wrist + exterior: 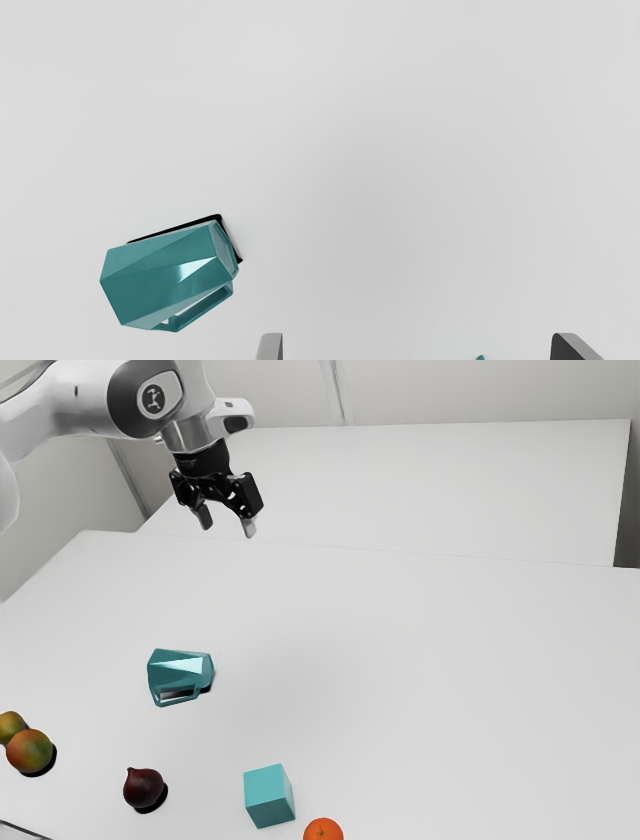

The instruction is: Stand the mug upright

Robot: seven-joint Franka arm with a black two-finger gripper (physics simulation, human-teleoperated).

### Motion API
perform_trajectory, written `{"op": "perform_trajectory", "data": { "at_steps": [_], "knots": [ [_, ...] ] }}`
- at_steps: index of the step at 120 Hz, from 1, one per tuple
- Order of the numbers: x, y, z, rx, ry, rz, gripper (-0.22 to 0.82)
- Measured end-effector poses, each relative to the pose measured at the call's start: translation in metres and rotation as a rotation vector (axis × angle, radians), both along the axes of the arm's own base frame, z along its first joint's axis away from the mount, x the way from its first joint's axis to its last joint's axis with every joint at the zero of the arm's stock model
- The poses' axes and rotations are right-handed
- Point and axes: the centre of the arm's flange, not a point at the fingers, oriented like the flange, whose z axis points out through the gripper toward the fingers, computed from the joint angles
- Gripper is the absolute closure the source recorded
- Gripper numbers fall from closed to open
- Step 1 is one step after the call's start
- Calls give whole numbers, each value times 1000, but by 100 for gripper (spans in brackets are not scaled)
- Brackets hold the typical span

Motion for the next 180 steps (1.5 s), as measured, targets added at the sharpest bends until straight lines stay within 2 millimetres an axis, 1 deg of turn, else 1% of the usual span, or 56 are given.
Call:
{"op": "perform_trajectory", "data": {
  "at_steps": [14, 37, 50, 55, 61, 77, 85, 105, 121, 133, 144, 158, 180],
  "knots": [
    [-3, 2, 2, 0, -3, 4, 2],
    [-19, 11, 16, -1, -16, 16, 2],
    [-24, 22, 15, 0, -9, 27, 2],
    [-24, 32, 15, -2, -8, 39, 2],
    [-25, 48, 17, -5, -7, 62, 2],
    [-30, 105, 20, -29, -3, 149, 2],
    [-34, 130, 16, -51, 10, 185, 2],
    [-44, 178, -10, -136, 58, 245, 2],
    [-56, 217, -36, -207, 92, 291, 2],
    [-66, 240, -62, -261, 110, 319, 3],
    [-75, 254, -92, -321, 120, 337, 3],
    [-84, 266, -124, -395, 110, 349, 3],
    [-87, 280, -162, -479, 76, 348, 3]
  ]
}}
